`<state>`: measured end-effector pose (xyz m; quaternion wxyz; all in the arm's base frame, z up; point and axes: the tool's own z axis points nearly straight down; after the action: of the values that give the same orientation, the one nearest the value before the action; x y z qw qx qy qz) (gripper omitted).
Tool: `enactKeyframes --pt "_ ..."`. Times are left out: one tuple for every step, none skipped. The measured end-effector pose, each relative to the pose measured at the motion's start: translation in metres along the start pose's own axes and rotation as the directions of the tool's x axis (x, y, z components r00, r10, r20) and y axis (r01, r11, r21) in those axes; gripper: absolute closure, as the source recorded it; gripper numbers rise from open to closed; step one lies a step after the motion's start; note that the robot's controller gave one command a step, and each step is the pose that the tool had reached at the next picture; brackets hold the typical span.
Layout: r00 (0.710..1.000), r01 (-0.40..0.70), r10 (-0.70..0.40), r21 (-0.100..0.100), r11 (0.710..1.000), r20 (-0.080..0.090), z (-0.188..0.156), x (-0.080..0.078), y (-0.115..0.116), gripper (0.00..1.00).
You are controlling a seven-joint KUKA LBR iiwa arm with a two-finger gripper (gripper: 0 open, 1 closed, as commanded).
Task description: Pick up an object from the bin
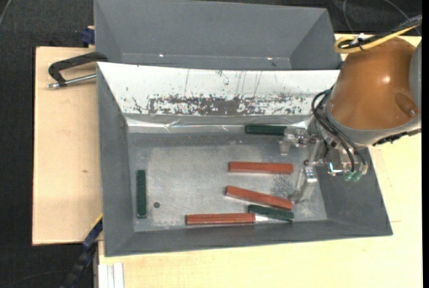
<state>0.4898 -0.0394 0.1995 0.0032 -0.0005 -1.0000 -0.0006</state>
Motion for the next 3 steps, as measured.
enactKeyframes --pt "1.0 0.025 -0.025 0.0 1.0 0.004 0.132 -0.063 0.027 0.0" --pt "1.0 -0.012 0.012 0.002 1.0 0.015 0.096 -0.061 0.004 0.0" --pt "0.999 -0.04 0.04 0.0 0.999 0.013 0.098 -0.069 0.003 0.0"
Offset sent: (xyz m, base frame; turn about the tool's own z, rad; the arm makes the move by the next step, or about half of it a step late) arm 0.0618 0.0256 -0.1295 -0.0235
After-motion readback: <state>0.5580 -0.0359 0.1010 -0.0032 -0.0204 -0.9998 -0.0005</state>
